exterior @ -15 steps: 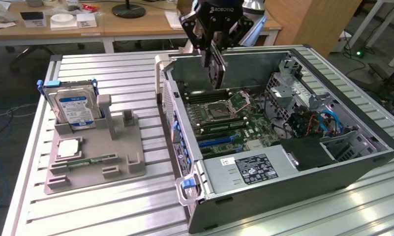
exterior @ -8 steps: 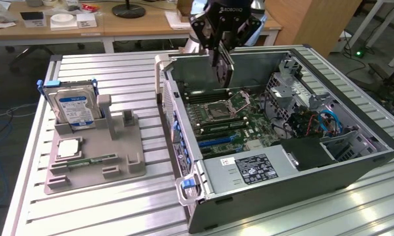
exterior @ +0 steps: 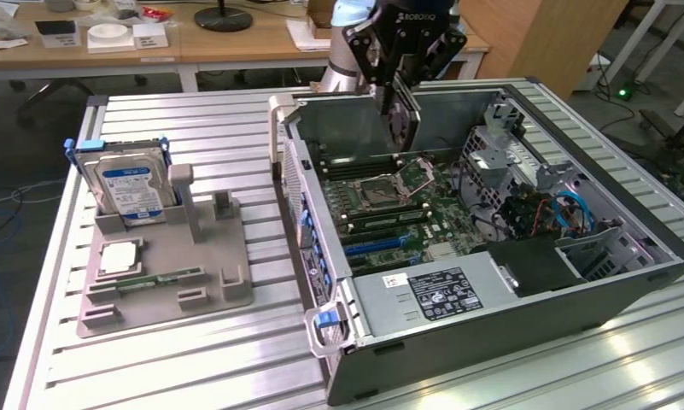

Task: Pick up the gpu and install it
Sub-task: 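Pick up the gpu and move the gpu toward the slot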

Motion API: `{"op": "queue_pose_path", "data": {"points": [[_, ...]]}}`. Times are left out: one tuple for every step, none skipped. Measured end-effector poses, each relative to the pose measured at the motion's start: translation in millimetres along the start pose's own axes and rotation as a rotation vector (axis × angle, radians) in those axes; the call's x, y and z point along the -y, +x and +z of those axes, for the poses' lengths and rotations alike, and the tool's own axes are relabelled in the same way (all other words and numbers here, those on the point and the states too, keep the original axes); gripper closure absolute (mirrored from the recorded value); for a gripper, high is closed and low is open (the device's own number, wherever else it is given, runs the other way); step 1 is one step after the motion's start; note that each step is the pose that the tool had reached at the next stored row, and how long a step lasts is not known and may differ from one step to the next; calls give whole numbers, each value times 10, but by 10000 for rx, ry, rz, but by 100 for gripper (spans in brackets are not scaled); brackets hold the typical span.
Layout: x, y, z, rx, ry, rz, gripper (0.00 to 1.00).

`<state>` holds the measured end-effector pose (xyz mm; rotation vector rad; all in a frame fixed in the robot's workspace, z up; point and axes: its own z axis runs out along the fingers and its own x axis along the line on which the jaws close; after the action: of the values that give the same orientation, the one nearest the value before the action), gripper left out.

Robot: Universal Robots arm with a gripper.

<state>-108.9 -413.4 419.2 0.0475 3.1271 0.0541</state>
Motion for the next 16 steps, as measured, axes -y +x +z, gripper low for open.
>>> {"op": "queue_pose_path", "data": {"points": [[-1,-19,0,-1,0,-3,72],[-1,-39,0,-1,0,-6,72],[-2,-60,0,-1,-1,-10,72],[-3,-80,1,-1,-2,-12,72],[-3,-95,1,-1,-1,-14,72],[-3,-108,1,-1,-1,-13,72],[-4,-123,2,0,-2,-13,72],[-4,-139,2,-1,-2,-12,72],[-5,-156,2,-1,-2,-12,72],[-5,-173,2,-1,-1,-12,72],[-6,-190,2,-1,-1,-12,72],[-6,-208,2,-1,-1,-12,72],[-7,-225,3,-1,-1,-12,72],[-7,-243,3,-1,-1,-13,72],[-8,-260,3,-1,-1,-13,72],[-8,-279,3,-1,-1,-13,72]]}}
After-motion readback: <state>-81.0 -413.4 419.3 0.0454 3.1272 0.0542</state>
